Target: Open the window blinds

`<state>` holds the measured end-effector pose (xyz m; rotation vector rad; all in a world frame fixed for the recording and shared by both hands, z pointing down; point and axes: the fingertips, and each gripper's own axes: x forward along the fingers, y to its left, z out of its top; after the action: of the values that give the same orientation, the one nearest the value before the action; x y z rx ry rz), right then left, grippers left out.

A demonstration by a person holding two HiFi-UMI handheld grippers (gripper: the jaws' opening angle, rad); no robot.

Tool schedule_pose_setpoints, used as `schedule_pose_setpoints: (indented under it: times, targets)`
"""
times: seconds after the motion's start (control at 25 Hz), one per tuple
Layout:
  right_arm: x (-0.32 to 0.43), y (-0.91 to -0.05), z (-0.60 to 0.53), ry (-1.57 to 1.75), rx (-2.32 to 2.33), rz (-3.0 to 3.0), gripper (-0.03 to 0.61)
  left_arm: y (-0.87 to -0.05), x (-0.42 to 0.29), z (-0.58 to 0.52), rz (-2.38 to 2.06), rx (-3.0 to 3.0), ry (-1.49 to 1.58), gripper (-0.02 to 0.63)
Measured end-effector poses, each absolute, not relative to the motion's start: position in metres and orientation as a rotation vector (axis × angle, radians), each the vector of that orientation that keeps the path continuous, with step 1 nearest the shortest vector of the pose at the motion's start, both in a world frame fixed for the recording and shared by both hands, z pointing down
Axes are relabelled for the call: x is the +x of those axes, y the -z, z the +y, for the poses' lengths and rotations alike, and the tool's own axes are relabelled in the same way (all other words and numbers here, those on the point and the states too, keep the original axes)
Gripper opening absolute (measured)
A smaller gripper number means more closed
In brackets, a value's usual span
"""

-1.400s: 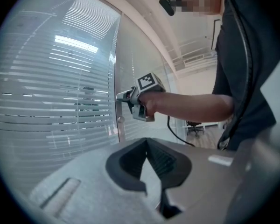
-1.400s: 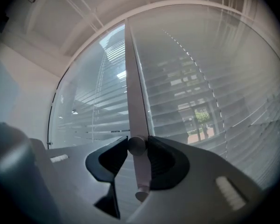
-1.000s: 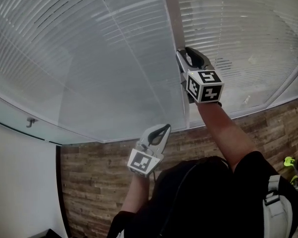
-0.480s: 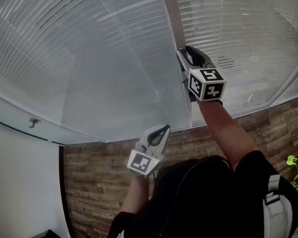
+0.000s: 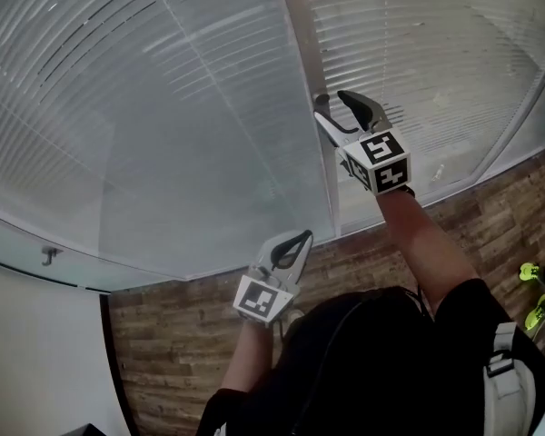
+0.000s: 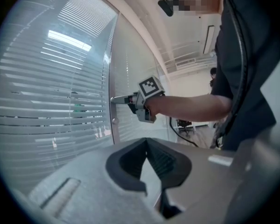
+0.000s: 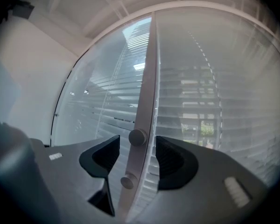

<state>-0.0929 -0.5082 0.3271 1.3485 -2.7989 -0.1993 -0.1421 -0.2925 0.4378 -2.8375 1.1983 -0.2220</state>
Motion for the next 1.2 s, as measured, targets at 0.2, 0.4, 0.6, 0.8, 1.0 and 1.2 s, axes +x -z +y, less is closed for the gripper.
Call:
schedule_pose_setpoints:
  times: [0.2,0.4,0.6,0.8,1.0,1.2]
  targets:
    - [-0.097,-0.311,-0.500,0.669,1.285,-2.464,0.262,-0.436,-0.142,-0.293,1.082,-2.877,0.211,0.004]
    - [-0.108,-0.310,-0.499,0.976,1.139,-2.145,0.279,-0.431,-0.146,-0.291,0.996,-2.907,0.203,0.005]
    - [-0.111,-0.316,-0.506,1.153,1.048,-1.900,0.274,-0.429,-0.157,-0.293,0.967,-2.920,0.205,0.005]
    - [-0.113,-0.320,-0.513,1.157,1.054,-1.848,0.253,-0.429,-0.164,-0.296,0.942,-2.922,0.204,0.005]
    - [-0.119,-0.324,-0.509,1.181,1.058,-1.803,0.133,-0.430,-0.168,-0.297,0.928,-2.921,0.191,0.005]
    - [-0.119,-0.321,-0.512,1.170,1.083,-1.816,0.130,-0.427,-0.167,-0.303,0.916,-2.921,0.182,0.005]
